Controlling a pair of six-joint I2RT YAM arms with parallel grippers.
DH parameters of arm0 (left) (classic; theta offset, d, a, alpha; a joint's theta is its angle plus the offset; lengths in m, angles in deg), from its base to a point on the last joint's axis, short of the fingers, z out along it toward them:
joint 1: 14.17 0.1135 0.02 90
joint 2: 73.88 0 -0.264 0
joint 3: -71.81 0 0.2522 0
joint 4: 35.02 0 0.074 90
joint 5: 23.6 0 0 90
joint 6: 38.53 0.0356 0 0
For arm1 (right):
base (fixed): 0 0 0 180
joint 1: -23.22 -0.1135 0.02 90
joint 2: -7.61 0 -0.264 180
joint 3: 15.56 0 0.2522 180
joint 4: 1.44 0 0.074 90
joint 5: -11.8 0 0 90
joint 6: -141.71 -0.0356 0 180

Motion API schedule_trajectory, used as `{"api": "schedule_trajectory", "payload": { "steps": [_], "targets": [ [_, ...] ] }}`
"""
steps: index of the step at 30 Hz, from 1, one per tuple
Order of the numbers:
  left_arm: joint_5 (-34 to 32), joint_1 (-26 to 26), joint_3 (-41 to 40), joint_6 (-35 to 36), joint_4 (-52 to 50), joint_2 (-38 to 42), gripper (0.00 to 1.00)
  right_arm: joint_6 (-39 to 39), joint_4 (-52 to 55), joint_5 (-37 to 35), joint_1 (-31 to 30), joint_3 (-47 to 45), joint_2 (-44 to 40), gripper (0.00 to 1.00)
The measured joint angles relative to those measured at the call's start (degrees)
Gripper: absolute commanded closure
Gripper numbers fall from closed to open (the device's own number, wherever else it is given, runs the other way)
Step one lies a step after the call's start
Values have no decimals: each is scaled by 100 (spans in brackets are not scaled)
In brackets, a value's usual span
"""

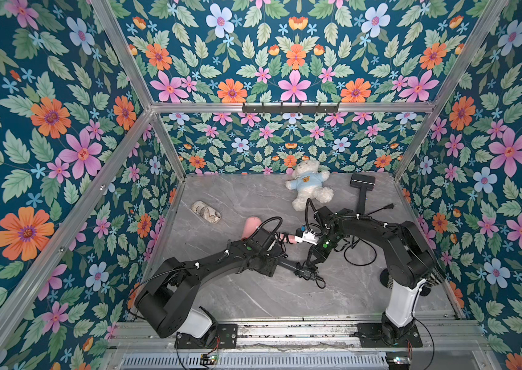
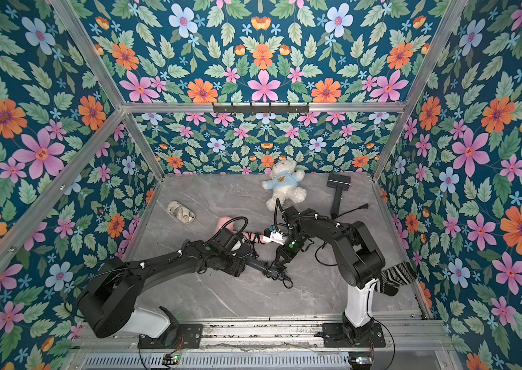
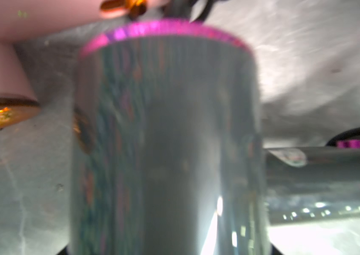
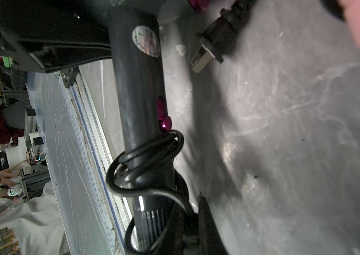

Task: Wrap the cord around the hair dryer
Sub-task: Place the hair dryer at the center of the board.

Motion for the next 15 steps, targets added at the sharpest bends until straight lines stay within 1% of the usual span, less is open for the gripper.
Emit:
{"api": "schedule_trajectory", "payload": {
  "steps": [4,7,15],
  "targets": [
    [-304,57,258,-109,-118,-485,100,-83,-4,-428,-173,413,365,100],
    [-448,144,391,-219,-240,-638,100,-271,-15,-772,-299,664,603,100],
    [-632,326,579,-310,-588,-870,100,-723,275,-1176,-608,1381,1172,99]
  ]
}}
